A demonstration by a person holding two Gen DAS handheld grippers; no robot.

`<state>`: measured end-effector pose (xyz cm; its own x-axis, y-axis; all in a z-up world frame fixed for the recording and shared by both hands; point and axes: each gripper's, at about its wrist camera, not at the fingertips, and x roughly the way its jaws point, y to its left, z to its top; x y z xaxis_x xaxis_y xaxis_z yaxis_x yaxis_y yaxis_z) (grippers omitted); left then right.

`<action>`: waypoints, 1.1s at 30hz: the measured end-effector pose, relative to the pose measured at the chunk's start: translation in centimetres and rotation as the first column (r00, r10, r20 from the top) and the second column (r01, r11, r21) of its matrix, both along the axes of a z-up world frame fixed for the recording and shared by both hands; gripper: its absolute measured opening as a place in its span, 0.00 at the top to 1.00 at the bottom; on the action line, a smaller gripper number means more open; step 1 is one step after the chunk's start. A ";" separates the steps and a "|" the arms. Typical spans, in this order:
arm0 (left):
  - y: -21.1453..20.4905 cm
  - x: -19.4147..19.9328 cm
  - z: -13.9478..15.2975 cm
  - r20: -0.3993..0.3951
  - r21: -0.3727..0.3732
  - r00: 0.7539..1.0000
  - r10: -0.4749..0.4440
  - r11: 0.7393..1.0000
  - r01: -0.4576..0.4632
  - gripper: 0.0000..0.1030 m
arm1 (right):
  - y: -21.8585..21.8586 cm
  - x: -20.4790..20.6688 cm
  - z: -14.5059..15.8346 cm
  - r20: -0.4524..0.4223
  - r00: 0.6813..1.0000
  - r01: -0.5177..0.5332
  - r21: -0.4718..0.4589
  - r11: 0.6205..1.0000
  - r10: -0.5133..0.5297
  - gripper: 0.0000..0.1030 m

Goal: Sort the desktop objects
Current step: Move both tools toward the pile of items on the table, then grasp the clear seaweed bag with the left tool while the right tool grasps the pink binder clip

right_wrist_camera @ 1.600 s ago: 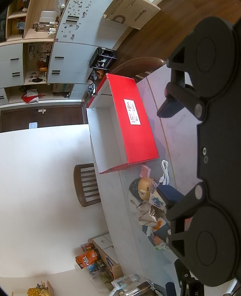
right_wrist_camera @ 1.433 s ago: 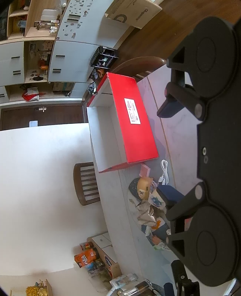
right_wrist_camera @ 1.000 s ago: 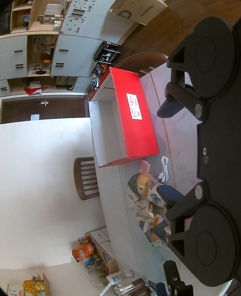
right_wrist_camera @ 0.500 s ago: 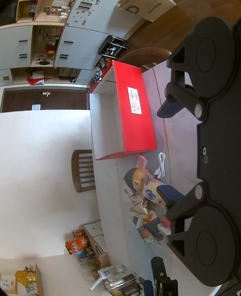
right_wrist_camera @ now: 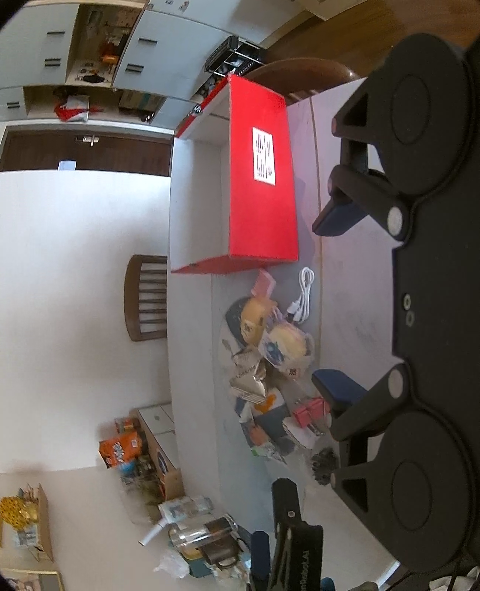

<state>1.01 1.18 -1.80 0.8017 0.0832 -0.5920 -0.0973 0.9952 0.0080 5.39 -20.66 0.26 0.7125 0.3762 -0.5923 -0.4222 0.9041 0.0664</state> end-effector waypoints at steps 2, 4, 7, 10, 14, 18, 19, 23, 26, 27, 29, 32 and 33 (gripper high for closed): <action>0.5 0.4 -0.6 -0.008 -0.002 1.000 0.006 1.000 -0.006 0.00 | 0.5 0.2 -0.3 0.001 1.000 -0.007 0.002 1.000 0.007 0.24; 1.0 0.9 -1.2 -0.020 -0.002 1.000 0.014 1.000 -0.014 0.00 | 1.1 0.6 -0.7 0.002 1.000 -0.014 -0.001 1.000 0.014 0.24; 2.0 1.8 -2.5 -0.057 0.001 0.998 0.033 0.999 -0.033 0.00 | 2.2 1.2 -1.3 -0.006 1.000 -0.021 -0.019 1.000 0.021 0.24; 3.1 2.6 -3.7 -0.086 -0.003 0.995 0.045 0.999 -0.046 0.00 | 3.1 1.8 -1.6 -0.025 0.999 -0.037 -0.024 0.999 0.036 0.24; 4.1 3.6 -5.3 -0.125 -0.004 0.991 0.038 0.999 -0.039 0.00 | 5.0 2.6 -2.9 -0.042 0.996 -0.076 -0.054 0.996 0.074 0.24; 4.9 4.0 -6.5 -0.158 -0.016 0.987 0.025 0.999 -0.028 0.01 | 6.7 3.3 -3.8 -0.048 0.993 -0.112 -0.072 0.991 0.108 0.24; 5.1 4.1 -6.8 -0.165 -0.017 0.986 0.020 1.000 -0.023 0.01 | 7.2 3.5 -4.0 -0.053 0.992 -0.121 -0.076 0.990 0.117 0.25; 5.7 4.7 -8.1 -0.200 -0.023 0.980 0.001 1.000 -0.006 0.02 | 8.9 4.3 -5.1 -0.077 0.987 -0.149 -0.090 0.985 0.142 0.25; 6.2 5.0 -8.7 -0.216 -0.034 0.976 -0.026 0.999 0.020 0.06 | 10.0 4.7 -5.5 -0.090 0.983 -0.166 -0.100 0.981 0.157 0.25; 6.4 5.0 -8.9 -0.220 -0.034 0.975 -0.038 0.999 0.031 0.06 | 10.4 4.9 -5.7 -0.095 0.982 -0.170 -0.102 0.980 0.160 0.25; 6.7 5.1 -9.3 -0.230 -0.028 0.972 -0.054 0.998 0.049 0.08 | 11.0 5.3 -6.0 -0.105 0.980 -0.178 -0.103 0.979 0.168 0.25; 7.1 5.1 -9.6 -0.238 -0.035 0.967 -0.094 0.996 0.088 0.14 | 12.1 5.9 -6.6 -0.132 0.971 -0.214 -0.099 0.972 0.200 0.25; 7.1 5.1 -9.7 -0.239 -0.036 0.965 -0.106 0.994 0.100 0.15 | 12.4 6.0 -6.8 -0.138 0.968 -0.223 -0.099 0.970 0.208 0.26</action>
<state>6.15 8.28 -11.46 0.6391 -0.0087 -0.7691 0.0077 1.0000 -0.0049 11.36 -8.28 -6.53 0.5390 0.4387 -0.7190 -0.6027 0.7972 0.0346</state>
